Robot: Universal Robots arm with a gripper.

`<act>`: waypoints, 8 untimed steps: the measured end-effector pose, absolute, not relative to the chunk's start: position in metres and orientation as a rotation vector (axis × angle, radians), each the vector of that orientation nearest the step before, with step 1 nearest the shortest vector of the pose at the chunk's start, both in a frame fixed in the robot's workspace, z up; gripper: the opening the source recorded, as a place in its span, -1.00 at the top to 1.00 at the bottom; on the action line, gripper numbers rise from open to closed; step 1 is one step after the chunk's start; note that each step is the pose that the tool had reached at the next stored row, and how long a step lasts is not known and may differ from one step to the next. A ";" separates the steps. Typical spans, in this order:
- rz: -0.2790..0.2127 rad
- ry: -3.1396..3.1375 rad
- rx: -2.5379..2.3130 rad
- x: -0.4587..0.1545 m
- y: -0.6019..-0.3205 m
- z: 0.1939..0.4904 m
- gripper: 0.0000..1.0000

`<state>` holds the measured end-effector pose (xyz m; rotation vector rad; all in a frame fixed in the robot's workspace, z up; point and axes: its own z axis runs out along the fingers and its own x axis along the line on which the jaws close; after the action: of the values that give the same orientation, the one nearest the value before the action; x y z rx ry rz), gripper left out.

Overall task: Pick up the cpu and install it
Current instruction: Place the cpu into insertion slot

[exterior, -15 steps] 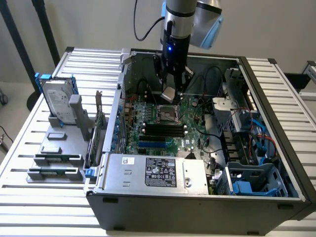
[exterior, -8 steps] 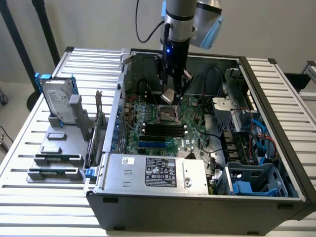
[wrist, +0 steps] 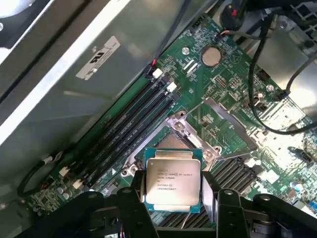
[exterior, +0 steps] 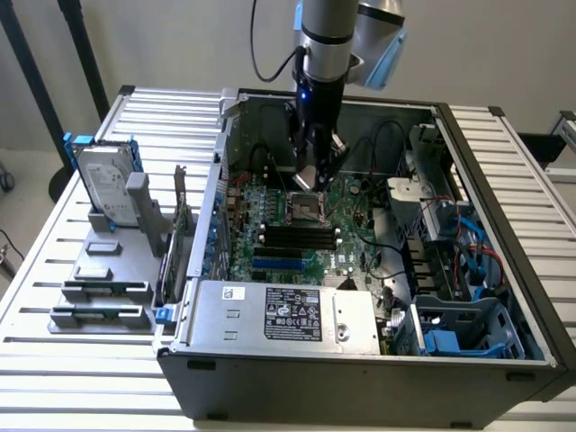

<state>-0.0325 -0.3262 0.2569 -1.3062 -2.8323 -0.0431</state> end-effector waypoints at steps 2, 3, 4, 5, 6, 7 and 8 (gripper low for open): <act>-0.043 -2.807 -1.359 -0.032 -0.326 0.255 -0.09; -0.044 -2.796 -1.384 -0.032 -0.326 0.254 -0.09; -0.044 -2.783 -1.410 -0.032 -0.326 0.254 -0.09; -0.044 -2.770 -1.435 -0.033 -0.326 0.253 -0.09; -0.044 -2.756 -1.459 -0.033 -0.326 0.252 -0.09; -0.042 -2.741 -1.484 -0.033 -0.326 0.251 -0.09; -0.040 -2.727 -1.506 -0.033 -0.326 0.250 -0.09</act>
<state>-0.0325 -0.3262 0.2500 -1.5060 -2.7272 -0.0403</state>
